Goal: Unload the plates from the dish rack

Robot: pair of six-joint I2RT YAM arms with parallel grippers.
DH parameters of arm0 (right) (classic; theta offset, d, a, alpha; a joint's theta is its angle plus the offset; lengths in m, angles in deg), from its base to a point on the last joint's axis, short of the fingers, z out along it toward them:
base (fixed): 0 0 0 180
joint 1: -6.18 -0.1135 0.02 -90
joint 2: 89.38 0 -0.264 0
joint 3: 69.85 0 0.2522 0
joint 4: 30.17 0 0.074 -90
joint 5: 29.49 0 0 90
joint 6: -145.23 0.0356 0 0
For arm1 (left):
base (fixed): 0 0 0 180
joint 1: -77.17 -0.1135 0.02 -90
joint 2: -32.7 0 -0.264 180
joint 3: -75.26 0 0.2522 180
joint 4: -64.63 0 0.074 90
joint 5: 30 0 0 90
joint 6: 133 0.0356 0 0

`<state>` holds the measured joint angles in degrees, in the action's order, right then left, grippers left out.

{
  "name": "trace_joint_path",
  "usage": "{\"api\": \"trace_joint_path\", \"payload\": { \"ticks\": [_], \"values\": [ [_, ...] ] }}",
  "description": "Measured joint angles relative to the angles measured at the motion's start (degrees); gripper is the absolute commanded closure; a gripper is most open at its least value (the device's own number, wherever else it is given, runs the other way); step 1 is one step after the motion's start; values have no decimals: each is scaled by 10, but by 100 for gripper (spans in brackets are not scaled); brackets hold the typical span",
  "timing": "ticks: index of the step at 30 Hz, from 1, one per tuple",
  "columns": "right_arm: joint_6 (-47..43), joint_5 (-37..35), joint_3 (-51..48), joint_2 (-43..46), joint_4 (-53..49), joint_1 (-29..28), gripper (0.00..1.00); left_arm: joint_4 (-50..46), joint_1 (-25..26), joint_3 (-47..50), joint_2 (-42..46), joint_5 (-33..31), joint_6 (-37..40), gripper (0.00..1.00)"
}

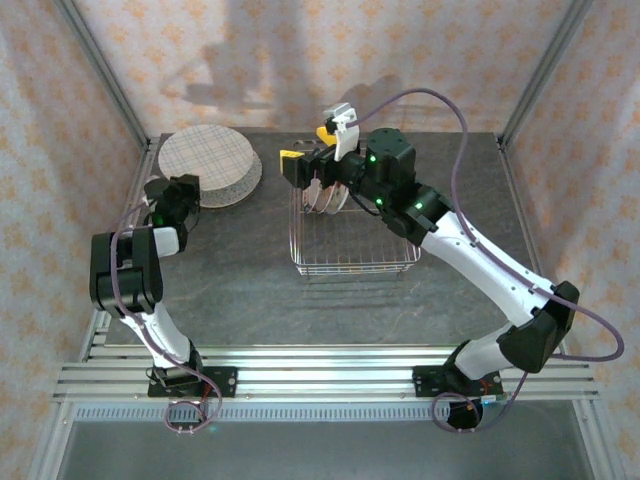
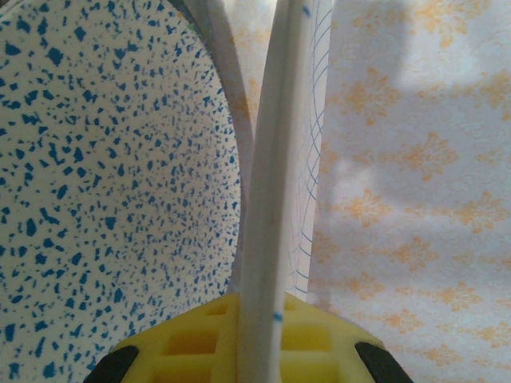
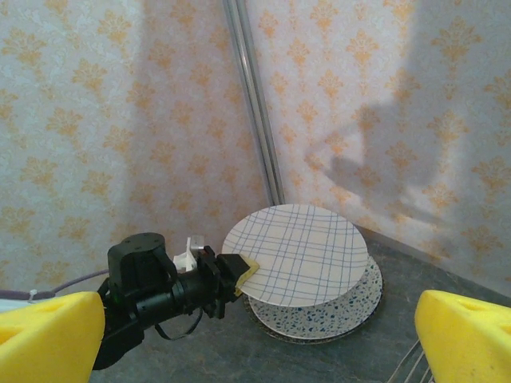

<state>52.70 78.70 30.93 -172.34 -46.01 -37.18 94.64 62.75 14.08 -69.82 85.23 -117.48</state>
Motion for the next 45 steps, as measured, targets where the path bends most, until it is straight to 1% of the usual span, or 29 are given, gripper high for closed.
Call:
{"api": "trace_joint_path", "payload": {
  "ticks": [22, 35, 39, 45],
  "values": [
    [25, -2, -1, -16, 7, 0, 1, 40, 0, -24, -92, 32, 0, 100],
    [25, -2, -1, -20, 7, 0, 1, 35, -4, -26, -110, 42, 10, 100],
    [25, -2, -1, -20, 6, 0, 1, 34, -4, -28, -113, 45, 11, 96],
    [25, -2, -1, -20, 6, 0, 1, 33, -4, -28, -113, 46, 11, 82]
  ]
}}
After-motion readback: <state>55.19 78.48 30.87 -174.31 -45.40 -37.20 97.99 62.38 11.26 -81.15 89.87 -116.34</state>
